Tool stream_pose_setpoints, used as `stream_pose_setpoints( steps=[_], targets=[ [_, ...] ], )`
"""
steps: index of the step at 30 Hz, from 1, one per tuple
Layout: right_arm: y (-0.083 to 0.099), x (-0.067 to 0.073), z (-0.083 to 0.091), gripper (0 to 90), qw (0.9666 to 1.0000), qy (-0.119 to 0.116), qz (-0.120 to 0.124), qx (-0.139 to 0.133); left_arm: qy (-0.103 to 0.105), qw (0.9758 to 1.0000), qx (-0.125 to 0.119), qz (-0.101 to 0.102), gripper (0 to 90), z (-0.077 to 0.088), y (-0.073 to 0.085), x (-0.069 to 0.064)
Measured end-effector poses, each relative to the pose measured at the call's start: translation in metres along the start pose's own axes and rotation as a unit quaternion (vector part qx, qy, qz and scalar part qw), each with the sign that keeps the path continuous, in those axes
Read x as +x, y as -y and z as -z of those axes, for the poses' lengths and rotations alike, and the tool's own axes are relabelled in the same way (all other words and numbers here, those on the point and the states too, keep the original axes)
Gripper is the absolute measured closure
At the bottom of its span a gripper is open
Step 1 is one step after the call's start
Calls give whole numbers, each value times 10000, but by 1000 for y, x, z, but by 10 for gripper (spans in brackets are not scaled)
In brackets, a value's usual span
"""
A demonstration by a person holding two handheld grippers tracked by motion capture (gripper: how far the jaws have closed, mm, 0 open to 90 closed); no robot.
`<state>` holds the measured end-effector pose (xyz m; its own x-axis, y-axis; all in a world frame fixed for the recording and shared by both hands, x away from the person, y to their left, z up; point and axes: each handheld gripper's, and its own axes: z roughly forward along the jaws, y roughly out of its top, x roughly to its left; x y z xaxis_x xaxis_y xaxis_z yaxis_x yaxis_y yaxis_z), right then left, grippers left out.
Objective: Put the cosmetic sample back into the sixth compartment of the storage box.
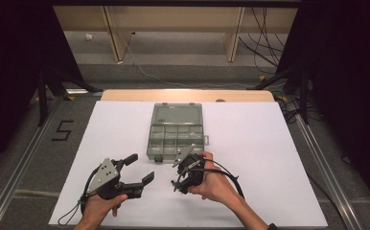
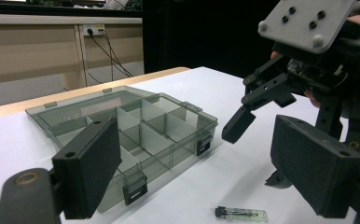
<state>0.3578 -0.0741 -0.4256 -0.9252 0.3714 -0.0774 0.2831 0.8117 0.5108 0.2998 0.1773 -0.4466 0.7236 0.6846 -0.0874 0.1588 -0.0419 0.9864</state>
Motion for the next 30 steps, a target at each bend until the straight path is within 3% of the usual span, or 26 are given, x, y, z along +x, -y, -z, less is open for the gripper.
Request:
stream_pose_setpoints(
  steps=[14,30],
  targets=[
    [-8,5,-22,415,9985,-236,-36,491,4,10000,23,-17,158,0,0,0],
    [-10,4,-40,574,9938,-419,-145,1020,20,10000,26,-10,158,0,0,-1]
  ],
)
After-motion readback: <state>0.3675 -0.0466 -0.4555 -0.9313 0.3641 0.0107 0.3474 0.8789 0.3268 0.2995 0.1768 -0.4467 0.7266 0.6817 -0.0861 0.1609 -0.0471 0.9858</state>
